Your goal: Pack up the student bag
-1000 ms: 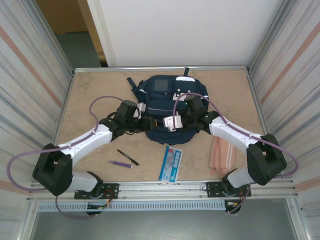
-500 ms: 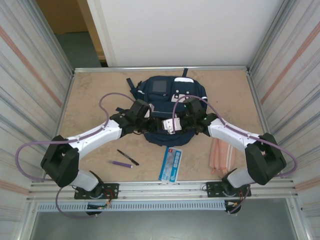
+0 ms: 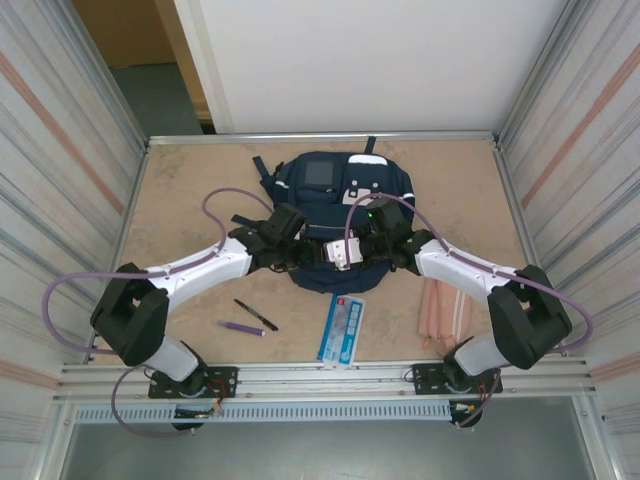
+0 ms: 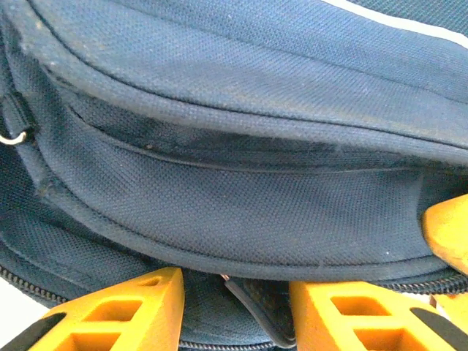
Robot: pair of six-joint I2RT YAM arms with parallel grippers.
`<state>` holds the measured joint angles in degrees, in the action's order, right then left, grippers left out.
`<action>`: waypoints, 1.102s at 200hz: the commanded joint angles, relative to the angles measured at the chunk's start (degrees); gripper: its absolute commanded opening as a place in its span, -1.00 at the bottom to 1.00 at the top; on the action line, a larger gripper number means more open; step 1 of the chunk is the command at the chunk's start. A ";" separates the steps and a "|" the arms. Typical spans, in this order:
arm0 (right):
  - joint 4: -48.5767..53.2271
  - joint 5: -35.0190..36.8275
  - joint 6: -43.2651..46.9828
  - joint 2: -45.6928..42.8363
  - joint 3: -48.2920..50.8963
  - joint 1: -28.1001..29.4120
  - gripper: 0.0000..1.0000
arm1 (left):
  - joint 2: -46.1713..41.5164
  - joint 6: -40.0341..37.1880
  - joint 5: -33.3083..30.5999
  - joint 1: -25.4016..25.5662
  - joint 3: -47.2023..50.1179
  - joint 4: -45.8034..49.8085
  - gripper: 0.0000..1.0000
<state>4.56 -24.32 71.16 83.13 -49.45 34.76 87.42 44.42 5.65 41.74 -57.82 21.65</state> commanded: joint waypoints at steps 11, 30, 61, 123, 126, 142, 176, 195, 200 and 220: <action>-2.21 -4.02 0.96 -1.08 -0.62 0.48 -1.00 | 0.68 1.46 -5.49 -1.68 2.33 3.31 -0.27; -3.47 -4.34 0.44 -2.12 0.62 0.57 -1.00 | 0.88 -0.16 1.47 -3.24 4.33 -4.47 -0.31; -3.19 -3.84 0.61 -1.65 0.24 1.34 -1.00 | 5.58 -4.35 6.41 -3.85 -2.65 -0.26 -0.55; -1.08 -0.14 1.65 -4.14 1.04 1.71 -1.00 | 0.22 -9.72 5.46 -6.55 1.54 -3.18 -1.00; -0.85 0.04 1.74 -4.26 1.07 1.71 -1.00 | -0.12 -10.16 5.87 -6.91 1.68 -3.34 -1.00; 1.13 1.00 3.48 -4.26 0.99 1.18 -1.00 | -1.63 -13.11 7.10 -7.68 1.68 -2.98 -1.00; 2.44 11.94 5.33 -1.35 0.10 0.59 -0.64 | -0.68 -17.99 12.58 -5.80 2.25 -7.79 -1.00; -4.49 13.12 -1.74 -2.45 2.66 1.44 -0.33 | 0.68 -18.85 14.19 -3.55 0.58 -8.98 -1.00; -4.66 13.86 -3.94 -3.36 2.95 2.03 -0.33 | 0.67 -18.58 14.04 -3.12 0.40 -9.61 -1.00; -3.34 13.26 -11.50 -10.12 6.21 2.68 -0.28 | 0.70 -16.16 16.01 -2.80 0.74 -15.52 -1.00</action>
<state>2.48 -12.71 69.32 80.44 -46.52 36.42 87.99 28.58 18.20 37.98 -55.92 14.26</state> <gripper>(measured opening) 0.344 0.059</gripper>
